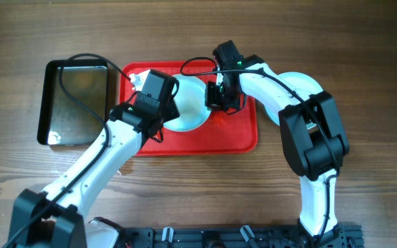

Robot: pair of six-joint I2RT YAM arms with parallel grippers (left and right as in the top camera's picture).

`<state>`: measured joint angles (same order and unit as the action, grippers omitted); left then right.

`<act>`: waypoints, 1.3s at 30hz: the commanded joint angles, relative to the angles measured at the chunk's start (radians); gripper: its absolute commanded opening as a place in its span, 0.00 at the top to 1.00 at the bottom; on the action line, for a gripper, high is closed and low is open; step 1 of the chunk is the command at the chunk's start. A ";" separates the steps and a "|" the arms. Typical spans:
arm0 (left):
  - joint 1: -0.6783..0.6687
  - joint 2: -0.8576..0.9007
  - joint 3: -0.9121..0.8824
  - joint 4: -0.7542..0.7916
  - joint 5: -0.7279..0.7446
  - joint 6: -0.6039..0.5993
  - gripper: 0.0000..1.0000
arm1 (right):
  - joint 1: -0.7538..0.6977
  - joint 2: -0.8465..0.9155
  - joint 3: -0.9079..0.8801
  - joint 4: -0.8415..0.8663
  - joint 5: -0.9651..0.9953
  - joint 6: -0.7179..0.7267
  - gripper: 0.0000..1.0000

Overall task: Clean dirty plates on tray and stack at the side
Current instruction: 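Move the right gripper to the last plate on the tray and grip it, then scrub the last plate with the sponge in the left gripper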

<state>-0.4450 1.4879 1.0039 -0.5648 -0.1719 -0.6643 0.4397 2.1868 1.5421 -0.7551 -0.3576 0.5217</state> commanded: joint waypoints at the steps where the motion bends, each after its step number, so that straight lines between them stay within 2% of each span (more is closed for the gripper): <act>1: 0.004 0.076 -0.019 0.141 0.102 0.031 0.96 | 0.003 0.074 -0.052 0.008 0.142 -0.064 0.96; 5: 0.004 0.229 -0.019 0.298 0.209 0.024 0.96 | 0.003 0.074 -0.052 0.014 0.141 -0.069 0.96; 10: 0.004 0.352 -0.019 0.341 0.201 -0.009 0.96 | 0.002 0.074 -0.052 0.016 0.141 -0.069 0.95; 14: 0.005 0.382 -0.019 0.219 -0.013 -0.005 0.96 | 0.003 0.074 -0.052 0.014 0.141 -0.070 0.96; 18: 0.005 0.394 -0.019 0.083 -0.206 0.089 0.96 | 0.003 0.074 -0.052 0.014 0.142 -0.070 0.96; 22: 0.005 0.374 0.005 0.049 -0.294 0.111 0.96 | 0.002 0.074 -0.052 0.014 0.142 -0.075 0.96; 25: -0.001 0.275 0.082 0.026 -0.278 0.109 0.96 | 0.002 0.074 -0.052 0.017 0.142 -0.074 0.96; 28: -0.003 0.192 0.099 0.136 -0.105 0.107 0.96 | 0.002 0.074 -0.052 0.026 0.141 -0.074 0.96; 31: -0.003 0.240 0.096 0.237 0.089 0.098 0.96 | 0.002 0.074 -0.052 0.033 0.141 -0.073 0.96; 33: -0.003 0.299 0.096 0.284 0.144 0.072 0.96 | 0.002 0.074 -0.052 0.036 0.141 -0.074 0.96; 37: -0.001 0.447 0.096 0.315 0.145 0.051 0.96 | 0.003 0.074 -0.052 0.036 0.141 -0.074 0.96; 39: 0.001 0.490 0.096 0.299 0.064 0.051 0.96 | 0.002 0.074 -0.052 0.036 0.141 -0.074 0.96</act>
<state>-0.4477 1.9087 1.0973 -0.2417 -0.0505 -0.5980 0.4408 2.1868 1.5387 -0.7193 -0.3538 0.4656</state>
